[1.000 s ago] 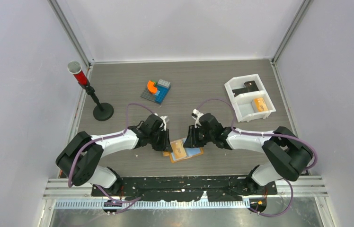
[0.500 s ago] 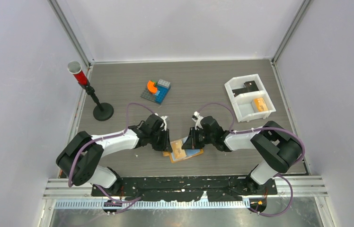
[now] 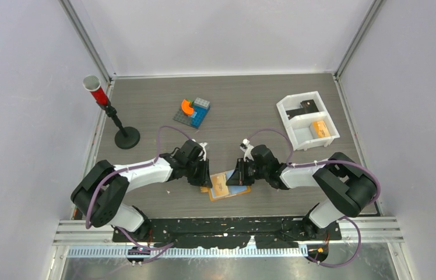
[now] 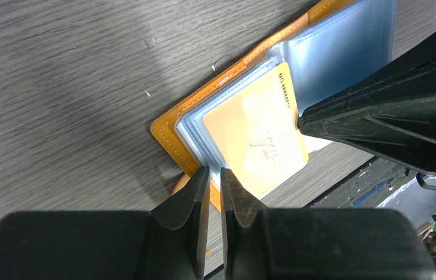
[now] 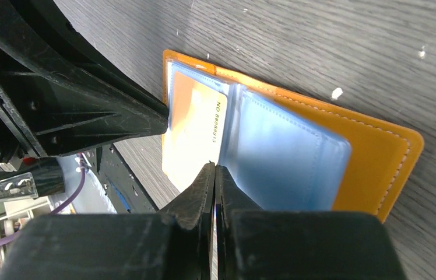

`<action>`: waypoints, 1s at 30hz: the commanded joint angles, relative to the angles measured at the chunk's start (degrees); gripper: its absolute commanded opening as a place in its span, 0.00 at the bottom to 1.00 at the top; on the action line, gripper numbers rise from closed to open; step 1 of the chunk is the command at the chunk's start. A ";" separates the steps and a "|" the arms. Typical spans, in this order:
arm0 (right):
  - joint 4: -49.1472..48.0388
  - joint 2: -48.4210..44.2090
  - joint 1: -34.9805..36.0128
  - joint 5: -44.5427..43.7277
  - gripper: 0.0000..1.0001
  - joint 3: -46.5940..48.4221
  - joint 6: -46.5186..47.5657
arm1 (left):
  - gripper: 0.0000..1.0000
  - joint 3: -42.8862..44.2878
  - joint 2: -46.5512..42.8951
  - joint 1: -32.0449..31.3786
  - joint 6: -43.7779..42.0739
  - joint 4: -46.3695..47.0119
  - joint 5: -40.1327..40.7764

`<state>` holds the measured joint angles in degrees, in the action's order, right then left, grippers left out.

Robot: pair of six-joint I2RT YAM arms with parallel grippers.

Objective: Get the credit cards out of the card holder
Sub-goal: Remove the credit card from the card holder.

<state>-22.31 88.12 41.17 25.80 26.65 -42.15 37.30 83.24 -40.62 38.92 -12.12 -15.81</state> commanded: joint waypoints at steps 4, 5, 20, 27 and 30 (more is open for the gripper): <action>-4.09 -1.33 -0.61 1.45 0.05 -1.43 -1.74 | 0.15 -0.03 2.20 0.28 -1.59 -0.68 3.60; -3.85 -1.80 -0.79 1.40 0.05 -1.65 -1.63 | 0.15 0.03 2.11 0.28 -1.57 -0.75 3.60; 5.92 -9.14 -1.93 -0.59 0.15 0.10 2.05 | 0.15 0.82 1.02 0.28 -3.38 -2.86 4.00; 4.05 -5.67 -1.61 0.75 0.26 2.02 1.58 | 0.15 0.87 1.42 0.28 -3.08 -2.20 3.43; 2.90 -3.35 -1.42 0.91 0.29 2.67 1.50 | 0.15 0.85 1.96 0.28 -2.75 -1.65 3.00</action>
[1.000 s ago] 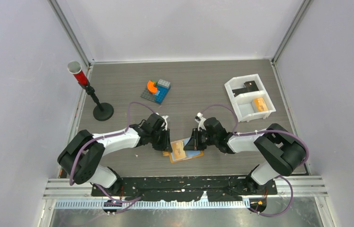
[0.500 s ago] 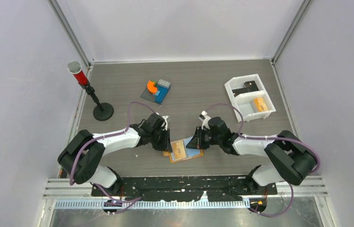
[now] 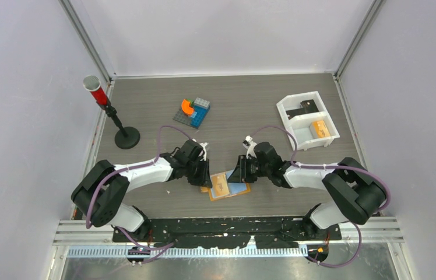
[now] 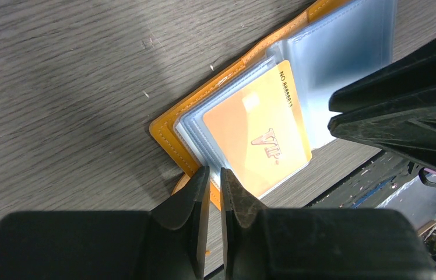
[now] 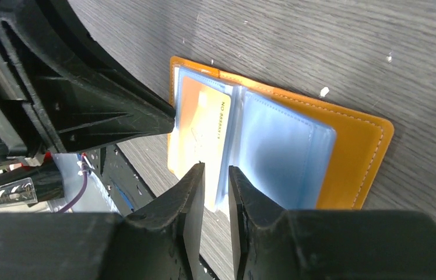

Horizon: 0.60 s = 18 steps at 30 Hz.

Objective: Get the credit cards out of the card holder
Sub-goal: Remove the credit card from the card holder.

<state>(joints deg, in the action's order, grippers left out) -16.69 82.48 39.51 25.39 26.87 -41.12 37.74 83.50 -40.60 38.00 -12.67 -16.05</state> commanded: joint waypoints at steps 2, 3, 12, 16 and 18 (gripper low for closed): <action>-3.22 3.89 0.30 1.95 0.29 2.88 0.44 | 0.15 0.33 1.75 0.25 -1.79 -0.95 3.05; -3.63 4.34 0.35 2.17 0.29 2.99 0.43 | 0.15 0.32 1.83 0.26 -1.78 -0.96 2.98; -6.59 8.35 0.90 3.28 0.29 2.98 -0.11 | 0.15 0.46 2.19 0.26 -1.71 -0.69 2.53; -7.28 9.18 1.12 3.60 0.27 3.24 -0.18 | 0.15 0.41 2.45 0.26 -1.53 -0.47 2.51; -7.30 9.02 1.11 3.27 0.18 2.97 -0.26 | 0.15 0.41 2.54 0.25 -1.61 -0.47 2.58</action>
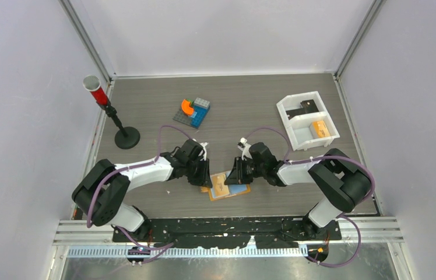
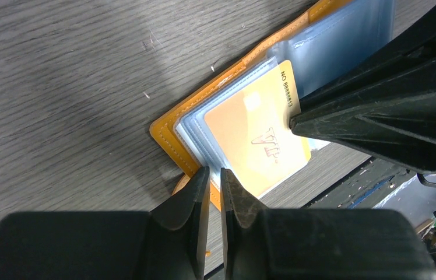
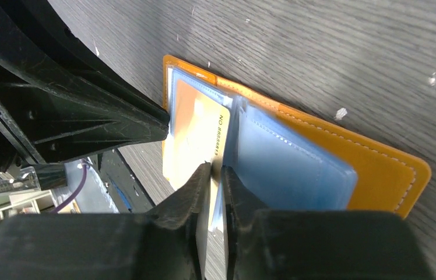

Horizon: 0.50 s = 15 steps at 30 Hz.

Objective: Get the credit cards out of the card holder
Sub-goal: Remove the credit card from the card holder.

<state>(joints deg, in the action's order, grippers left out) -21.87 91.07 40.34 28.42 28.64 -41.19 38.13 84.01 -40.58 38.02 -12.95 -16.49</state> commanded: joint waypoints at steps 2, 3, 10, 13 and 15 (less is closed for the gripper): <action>-2.22 -0.37 0.27 -0.41 0.07 0.64 -0.36 | 0.15 0.21 2.27 0.23 -1.74 -0.65 3.56; -2.02 -1.40 0.12 -0.94 0.06 0.12 -0.27 | 0.15 0.34 2.44 0.24 -1.87 -0.98 3.83; 0.28 -6.60 -1.99 -1.06 0.05 -2.40 0.31 | 0.15 -0.10 3.71 0.23 -1.91 -0.21 4.26; -0.56 -6.38 -2.37 0.89 0.05 -2.77 -0.01 | 0.15 0.02 4.14 0.24 -1.98 0.13 4.19; -2.85 -5.94 -2.59 2.42 0.05 -3.36 -1.30 | 0.15 -0.07 4.06 0.19 -1.90 0.45 4.11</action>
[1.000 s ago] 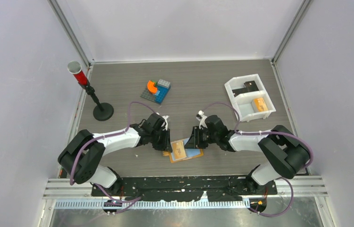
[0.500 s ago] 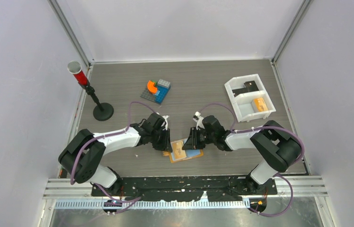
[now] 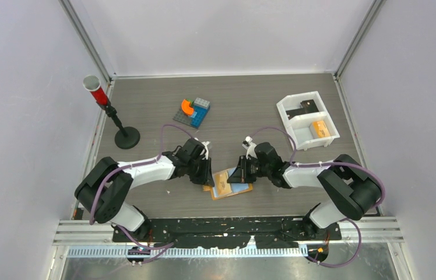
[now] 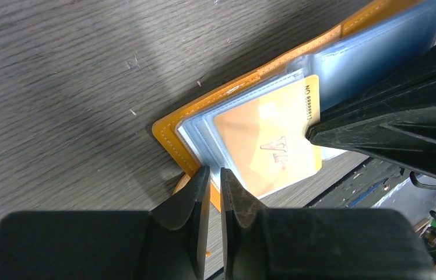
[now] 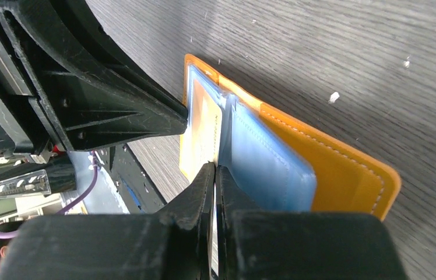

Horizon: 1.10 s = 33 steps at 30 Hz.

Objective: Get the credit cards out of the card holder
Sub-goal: Remove the credit card from the card holder.

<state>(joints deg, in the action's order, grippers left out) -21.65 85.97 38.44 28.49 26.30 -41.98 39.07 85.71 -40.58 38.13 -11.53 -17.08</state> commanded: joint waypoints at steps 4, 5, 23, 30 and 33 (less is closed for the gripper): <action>-7.91 0.25 -0.82 4.58 0.08 -2.22 -3.48 | 0.15 -1.31 1.73 0.24 -2.09 -0.77 4.56; -9.36 0.53 -0.86 4.89 0.06 -2.40 -4.19 | 0.15 -1.36 1.54 0.22 -2.16 -0.71 4.52; -18.12 1.19 -1.17 4.57 0.05 -6.74 -10.85 | 0.15 -1.31 1.35 0.23 -2.75 -0.67 6.07; -16.51 -0.81 -1.19 3.25 0.06 -7.35 -12.24 | 0.15 -1.84 0.43 0.24 -2.74 -0.39 6.50; -16.47 -2.28 -1.27 2.49 0.05 -8.07 -13.48 | 0.15 -1.69 0.41 0.24 -2.71 -0.24 6.35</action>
<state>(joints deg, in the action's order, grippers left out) -35.75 86.87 37.28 31.55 19.25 -53.65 38.98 85.60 -40.60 37.98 -11.20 -16.95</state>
